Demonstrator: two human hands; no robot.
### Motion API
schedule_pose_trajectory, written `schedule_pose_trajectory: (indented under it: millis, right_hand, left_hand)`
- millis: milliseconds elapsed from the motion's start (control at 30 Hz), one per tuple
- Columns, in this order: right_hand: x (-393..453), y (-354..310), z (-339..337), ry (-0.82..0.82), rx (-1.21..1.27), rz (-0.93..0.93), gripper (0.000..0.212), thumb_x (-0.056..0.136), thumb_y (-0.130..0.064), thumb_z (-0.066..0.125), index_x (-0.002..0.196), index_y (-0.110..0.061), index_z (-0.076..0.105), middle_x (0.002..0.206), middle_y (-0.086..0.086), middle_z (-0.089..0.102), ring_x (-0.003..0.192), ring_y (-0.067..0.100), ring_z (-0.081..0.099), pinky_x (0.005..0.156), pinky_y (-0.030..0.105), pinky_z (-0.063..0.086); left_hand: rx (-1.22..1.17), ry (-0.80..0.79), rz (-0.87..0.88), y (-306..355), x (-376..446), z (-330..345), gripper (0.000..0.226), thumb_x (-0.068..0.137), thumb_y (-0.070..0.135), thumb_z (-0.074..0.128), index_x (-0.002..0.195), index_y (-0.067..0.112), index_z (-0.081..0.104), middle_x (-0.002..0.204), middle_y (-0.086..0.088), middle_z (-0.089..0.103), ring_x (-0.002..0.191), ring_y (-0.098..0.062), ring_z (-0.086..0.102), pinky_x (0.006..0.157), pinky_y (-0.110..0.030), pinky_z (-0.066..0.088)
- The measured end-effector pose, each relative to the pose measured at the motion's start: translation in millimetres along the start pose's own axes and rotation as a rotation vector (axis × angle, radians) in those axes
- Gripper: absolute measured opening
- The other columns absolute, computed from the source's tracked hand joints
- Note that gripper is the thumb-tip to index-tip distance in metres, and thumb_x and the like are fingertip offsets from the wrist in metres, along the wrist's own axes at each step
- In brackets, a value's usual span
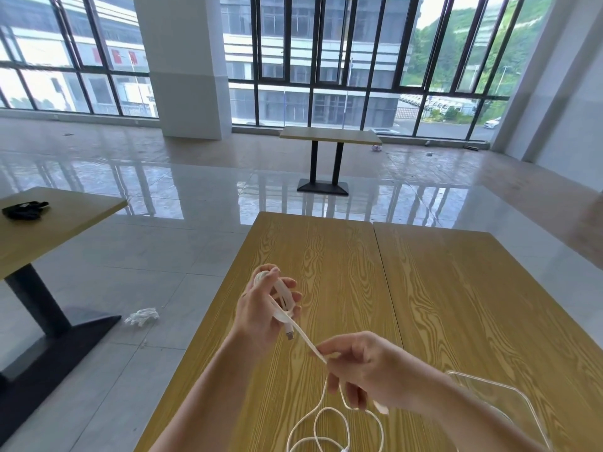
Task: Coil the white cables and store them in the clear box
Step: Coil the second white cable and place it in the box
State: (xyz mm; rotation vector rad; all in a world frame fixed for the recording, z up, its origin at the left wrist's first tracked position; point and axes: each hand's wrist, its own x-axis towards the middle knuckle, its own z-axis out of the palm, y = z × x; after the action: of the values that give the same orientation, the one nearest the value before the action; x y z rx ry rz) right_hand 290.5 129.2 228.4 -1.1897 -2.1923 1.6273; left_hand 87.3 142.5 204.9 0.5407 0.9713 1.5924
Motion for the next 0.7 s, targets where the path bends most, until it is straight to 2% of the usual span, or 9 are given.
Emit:
schedule_pose_trajectory:
  millis: [100,200,267,333,467,600,700]
  right_hand:
    - [-8,9,-12,-0.102,-0.052,0.118,0.03,0.103,-0.022,0.05,0.125,-0.036,0.065,0.081,-0.004,0.07,0.068,0.012,0.061,0.067,0.024,0.055]
    - [-10,19,-23,-0.097,-0.005,0.216,0.022,0.099,-0.025,0.057,0.113,-0.032,0.073,0.077,-0.001,0.069,0.065,0.011,0.061,0.065,0.026,0.056]
    - [-7,26,-28,0.006,0.03,0.241,0.014,0.095,-0.023,0.065,0.1,-0.022,0.077,0.074,0.001,0.068,0.061,0.011,0.061,0.062,0.027,0.056]
    - [-3,32,-33,0.136,0.106,0.236,0.009,0.092,-0.017,0.07,0.091,-0.012,0.077,0.074,0.006,0.069,0.06,0.014,0.062,0.062,0.03,0.057]
    - [3,36,-37,0.368,0.468,0.21,0.012,0.083,0.0,0.074,0.093,0.004,0.068,0.074,0.015,0.069,0.064,0.022,0.066,0.063,0.034,0.06]
    - [11,39,-33,0.545,0.933,0.152,0.019,0.079,0.006,0.074,0.094,0.0,0.064,0.074,0.016,0.07,0.064,0.023,0.068,0.057,0.034,0.061]
    - [17,39,-26,0.609,1.017,0.146,0.017,0.082,0.002,0.072,0.094,-0.006,0.064,0.078,0.013,0.07,0.066,0.021,0.067,0.059,0.036,0.06]
  left_hand:
    - [-0.107,0.019,-0.01,7,4,-6,0.012,0.1,0.018,0.048,0.089,0.018,0.054,0.08,-0.012,0.064,0.064,-0.027,0.06,0.051,-0.034,0.048]
    - [-0.172,-0.035,-0.031,10,2,-6,0.003,0.091,0.019,0.056,0.088,0.018,0.056,0.082,-0.013,0.065,0.066,-0.027,0.06,0.051,-0.034,0.05]
    - [-0.191,-0.094,-0.052,9,-3,-3,0.005,0.083,0.021,0.062,0.085,0.019,0.058,0.083,-0.013,0.065,0.067,-0.028,0.061,0.054,-0.035,0.052]
    - [-0.201,-0.128,-0.08,8,-8,2,0.003,0.086,0.019,0.06,0.084,0.018,0.058,0.085,-0.015,0.066,0.069,-0.03,0.063,0.058,-0.037,0.054]
    - [-0.181,-0.19,-0.107,5,-17,13,0.016,0.098,0.017,0.049,0.085,0.016,0.058,0.088,-0.018,0.069,0.076,-0.035,0.07,0.072,-0.044,0.058]
    - [-0.146,-0.249,-0.117,-1,-23,20,0.017,0.098,0.018,0.048,0.084,0.017,0.059,0.095,-0.02,0.072,0.094,-0.035,0.071,0.096,-0.051,0.049]
    - [-0.109,-0.256,-0.132,-9,-22,23,0.019,0.098,0.018,0.047,0.083,0.018,0.059,0.105,-0.023,0.071,0.104,-0.034,0.068,0.1,-0.051,0.046]
